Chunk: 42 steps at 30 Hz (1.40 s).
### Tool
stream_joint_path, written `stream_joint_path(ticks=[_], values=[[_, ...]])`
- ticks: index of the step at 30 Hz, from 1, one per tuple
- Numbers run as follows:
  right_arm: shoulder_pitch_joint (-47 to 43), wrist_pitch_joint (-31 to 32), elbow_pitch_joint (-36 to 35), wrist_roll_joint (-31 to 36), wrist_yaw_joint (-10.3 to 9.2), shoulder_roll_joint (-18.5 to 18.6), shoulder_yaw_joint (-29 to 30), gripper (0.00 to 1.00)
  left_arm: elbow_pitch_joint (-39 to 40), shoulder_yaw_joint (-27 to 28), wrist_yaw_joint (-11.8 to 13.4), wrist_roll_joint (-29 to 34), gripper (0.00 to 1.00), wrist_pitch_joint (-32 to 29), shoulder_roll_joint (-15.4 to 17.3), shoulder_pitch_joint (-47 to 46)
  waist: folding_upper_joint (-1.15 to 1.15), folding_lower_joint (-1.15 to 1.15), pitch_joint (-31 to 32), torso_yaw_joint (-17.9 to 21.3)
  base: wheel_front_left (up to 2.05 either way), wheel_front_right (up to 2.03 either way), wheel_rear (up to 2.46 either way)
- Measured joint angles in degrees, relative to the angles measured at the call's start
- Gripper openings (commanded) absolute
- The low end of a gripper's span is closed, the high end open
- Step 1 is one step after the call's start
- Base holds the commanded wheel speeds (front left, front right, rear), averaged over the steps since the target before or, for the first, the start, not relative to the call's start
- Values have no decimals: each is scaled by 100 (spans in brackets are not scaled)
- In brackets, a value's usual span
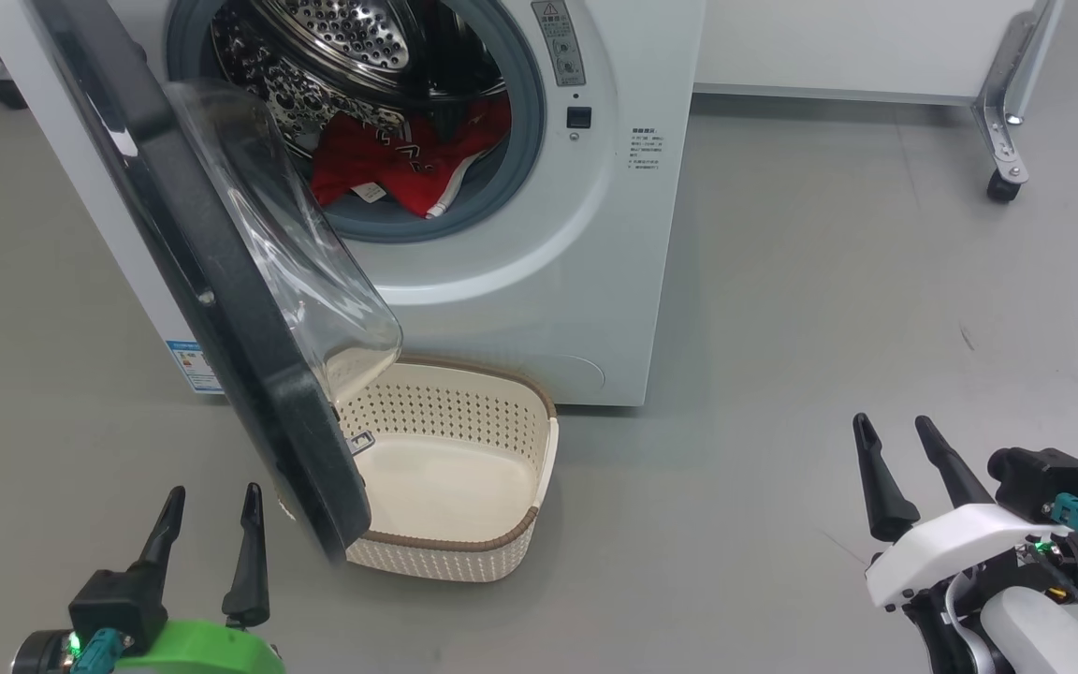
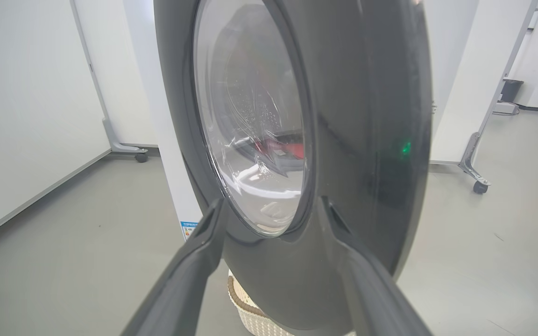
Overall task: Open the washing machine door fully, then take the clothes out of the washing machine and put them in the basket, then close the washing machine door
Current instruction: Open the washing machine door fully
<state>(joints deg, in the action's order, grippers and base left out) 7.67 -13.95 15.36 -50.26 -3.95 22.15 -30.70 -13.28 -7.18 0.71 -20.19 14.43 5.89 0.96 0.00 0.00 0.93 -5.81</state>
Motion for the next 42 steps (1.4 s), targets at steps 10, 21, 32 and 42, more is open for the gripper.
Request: stream_joint_path(ticks=[10, 21, 32, 42], values=[[-355, -1, -294, 169, -85, -55, 237, 100, 104, 93, -9, 2, 100, 0, -52, 24, 0, 0, -127, 21, 0, 0, 0], [-506, -7, -710, 489, -126, -136, 626, 100, 93, 137, -53, 20, 100, 0, -99, 24, 0, 0, -181, 27, 0, 0, 0], [-736, -7, -839, 776, -123, -219, 714, 100, 77, 187, -101, 20, 100, 0, -143, 24, 0, 0, -154, 29, 0, 0, 0], [-891, -7, -889, 909, -87, -259, 735, 100, 58, 222, -114, 38, 100, 0, -172, 25, 0, 0, -131, 38, 0, 0, 0]])
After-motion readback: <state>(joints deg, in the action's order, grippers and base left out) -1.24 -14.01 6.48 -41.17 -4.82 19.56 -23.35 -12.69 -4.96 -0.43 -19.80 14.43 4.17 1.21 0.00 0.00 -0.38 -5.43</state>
